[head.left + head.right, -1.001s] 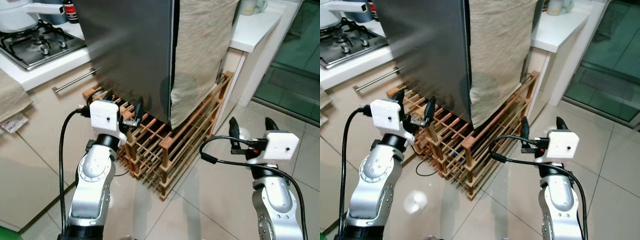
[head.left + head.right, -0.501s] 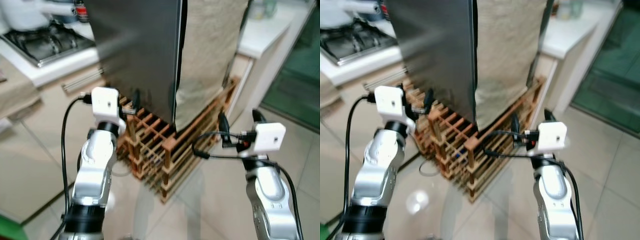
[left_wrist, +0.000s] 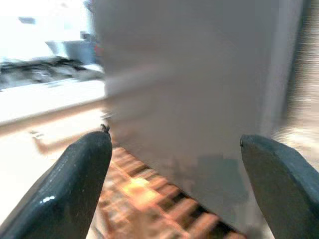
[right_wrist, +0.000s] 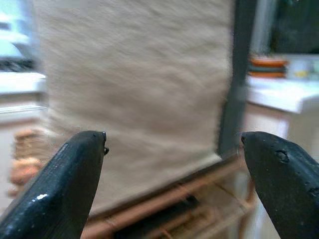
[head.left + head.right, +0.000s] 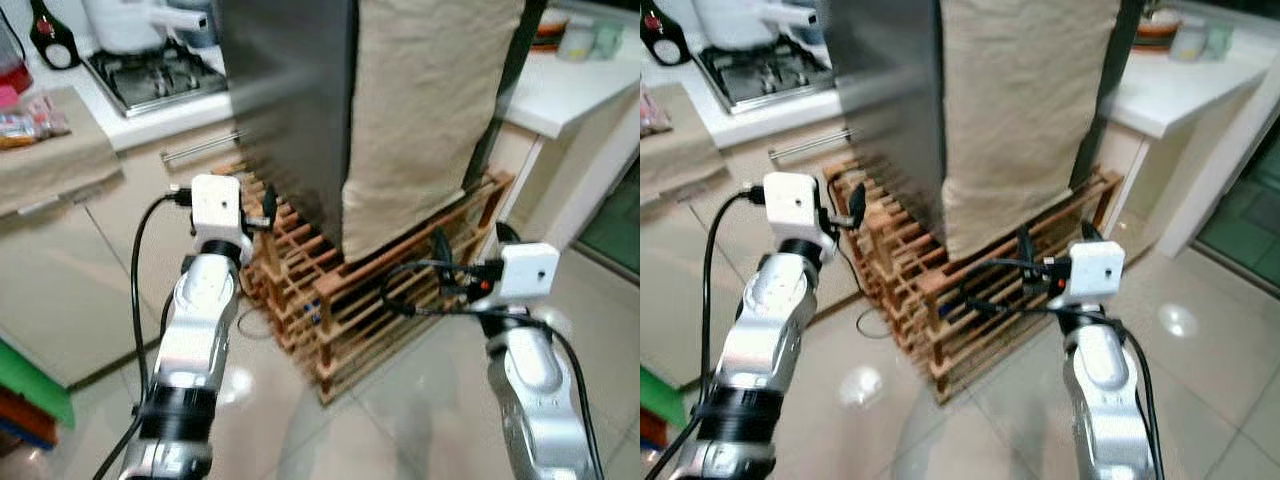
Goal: Restocking fridge
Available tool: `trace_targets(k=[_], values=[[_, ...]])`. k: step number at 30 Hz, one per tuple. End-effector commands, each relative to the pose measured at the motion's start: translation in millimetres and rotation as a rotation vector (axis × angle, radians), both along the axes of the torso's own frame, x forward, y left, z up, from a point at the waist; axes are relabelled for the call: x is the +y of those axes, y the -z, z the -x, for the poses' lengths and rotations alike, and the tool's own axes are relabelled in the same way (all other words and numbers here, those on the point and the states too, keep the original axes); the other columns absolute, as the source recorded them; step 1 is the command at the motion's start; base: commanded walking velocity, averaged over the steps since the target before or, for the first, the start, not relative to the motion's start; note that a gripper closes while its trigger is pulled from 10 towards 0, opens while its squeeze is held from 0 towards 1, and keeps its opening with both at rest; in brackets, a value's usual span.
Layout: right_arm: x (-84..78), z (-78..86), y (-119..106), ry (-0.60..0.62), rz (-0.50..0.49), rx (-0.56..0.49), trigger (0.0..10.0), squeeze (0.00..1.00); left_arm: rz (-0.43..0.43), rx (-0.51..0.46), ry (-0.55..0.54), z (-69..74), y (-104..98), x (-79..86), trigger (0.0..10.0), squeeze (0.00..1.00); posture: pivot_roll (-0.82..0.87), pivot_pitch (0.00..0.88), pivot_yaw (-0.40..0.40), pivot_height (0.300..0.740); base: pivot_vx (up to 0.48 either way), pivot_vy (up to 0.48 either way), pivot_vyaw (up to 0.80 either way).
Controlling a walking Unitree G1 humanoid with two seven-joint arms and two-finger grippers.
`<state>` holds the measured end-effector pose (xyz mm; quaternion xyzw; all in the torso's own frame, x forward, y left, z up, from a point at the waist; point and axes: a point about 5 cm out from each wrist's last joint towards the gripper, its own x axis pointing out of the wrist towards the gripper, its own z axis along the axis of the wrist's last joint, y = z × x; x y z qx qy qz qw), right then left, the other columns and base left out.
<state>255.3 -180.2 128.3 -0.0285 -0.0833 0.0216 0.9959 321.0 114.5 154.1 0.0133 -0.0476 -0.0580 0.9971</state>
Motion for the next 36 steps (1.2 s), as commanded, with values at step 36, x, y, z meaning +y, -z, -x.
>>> trace_targets(k=[36], values=[[2.4, -0.4, 5.2, 0.001, -0.026, 0.027, 10.0, 0.0, 0.014, -0.028, 0.161, -13.0, -13.5, -6.0, 10.0, 0.0, -0.1, 0.0, 0.061, 0.74, 0.166, 0.252, -0.62]])
